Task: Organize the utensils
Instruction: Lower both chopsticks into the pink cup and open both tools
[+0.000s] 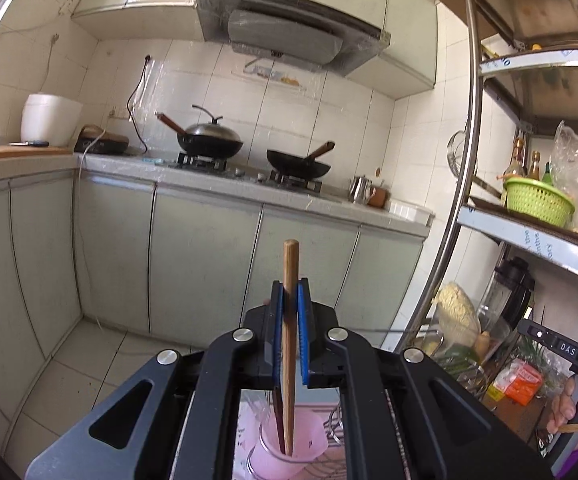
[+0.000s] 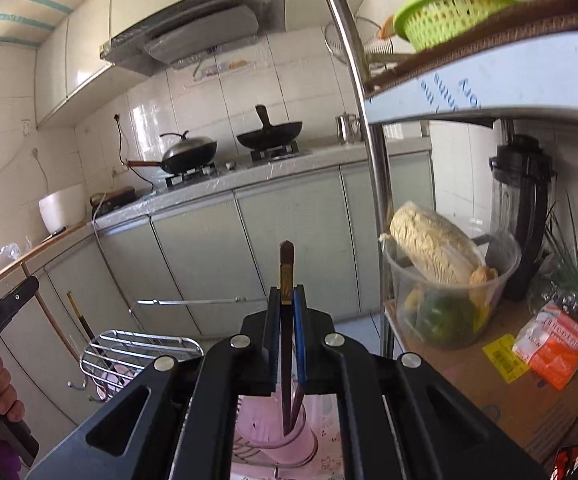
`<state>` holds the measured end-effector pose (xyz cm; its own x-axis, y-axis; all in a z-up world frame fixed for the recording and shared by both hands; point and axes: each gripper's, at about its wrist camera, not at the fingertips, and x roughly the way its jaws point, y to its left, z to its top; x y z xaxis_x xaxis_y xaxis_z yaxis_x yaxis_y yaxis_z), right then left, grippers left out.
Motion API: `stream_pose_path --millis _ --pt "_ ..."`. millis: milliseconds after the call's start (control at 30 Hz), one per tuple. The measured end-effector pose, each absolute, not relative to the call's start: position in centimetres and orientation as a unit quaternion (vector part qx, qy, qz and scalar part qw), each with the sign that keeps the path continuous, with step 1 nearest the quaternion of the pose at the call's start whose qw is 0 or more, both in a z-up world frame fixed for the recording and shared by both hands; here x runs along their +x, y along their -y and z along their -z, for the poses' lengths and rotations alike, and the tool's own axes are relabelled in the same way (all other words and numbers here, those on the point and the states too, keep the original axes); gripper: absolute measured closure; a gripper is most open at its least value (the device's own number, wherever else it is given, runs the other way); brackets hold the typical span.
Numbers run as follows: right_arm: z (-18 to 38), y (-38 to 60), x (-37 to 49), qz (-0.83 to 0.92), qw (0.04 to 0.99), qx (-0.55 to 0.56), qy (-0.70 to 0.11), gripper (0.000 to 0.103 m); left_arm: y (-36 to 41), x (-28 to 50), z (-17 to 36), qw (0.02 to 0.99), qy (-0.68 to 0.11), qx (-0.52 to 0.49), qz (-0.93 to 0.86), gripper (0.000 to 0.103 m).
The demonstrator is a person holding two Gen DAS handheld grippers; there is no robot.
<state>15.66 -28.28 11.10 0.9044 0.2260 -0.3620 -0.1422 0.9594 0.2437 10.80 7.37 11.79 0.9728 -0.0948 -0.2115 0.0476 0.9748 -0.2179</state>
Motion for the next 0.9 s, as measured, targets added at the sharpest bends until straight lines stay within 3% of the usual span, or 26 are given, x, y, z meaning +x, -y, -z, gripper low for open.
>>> stream_pose_path --millis 433,533,600,633,667,733,900 --pt "-8.8 28.9 16.2 -0.092 0.963 0.122 -0.221 0.097 -9.2 12.9 -7.4 0.972 -0.178 -0.15 0.028 0.097" --pt "-8.8 29.0 16.2 -0.102 0.96 0.134 -0.224 0.094 -9.2 13.0 -7.3 0.972 -0.177 -0.152 0.025 0.097" --pt "-8.9 29.1 16.1 -0.108 0.958 0.142 -0.223 0.085 -9.1 13.1 -7.3 0.971 -0.182 -0.152 0.023 0.096" --pt "-9.0 29.1 15.9 -0.111 0.958 0.146 -0.22 0.078 -9.0 13.1 -7.3 0.971 -0.186 -0.149 0.024 0.088" --pt "-9.1 29.1 15.7 -0.112 0.958 0.148 -0.218 0.075 -9.0 13.1 -7.4 0.971 -0.19 -0.146 0.022 0.073" --pt "-9.3 29.0 15.1 -0.112 0.96 0.148 -0.21 0.069 -9.0 12.6 -7.5 0.972 -0.185 -0.144 0.02 0.063" --pt "-10.0 28.7 13.9 -0.113 0.964 0.139 -0.197 0.068 -9.4 12.0 -7.9 0.971 -0.183 -0.153 0.021 0.062"
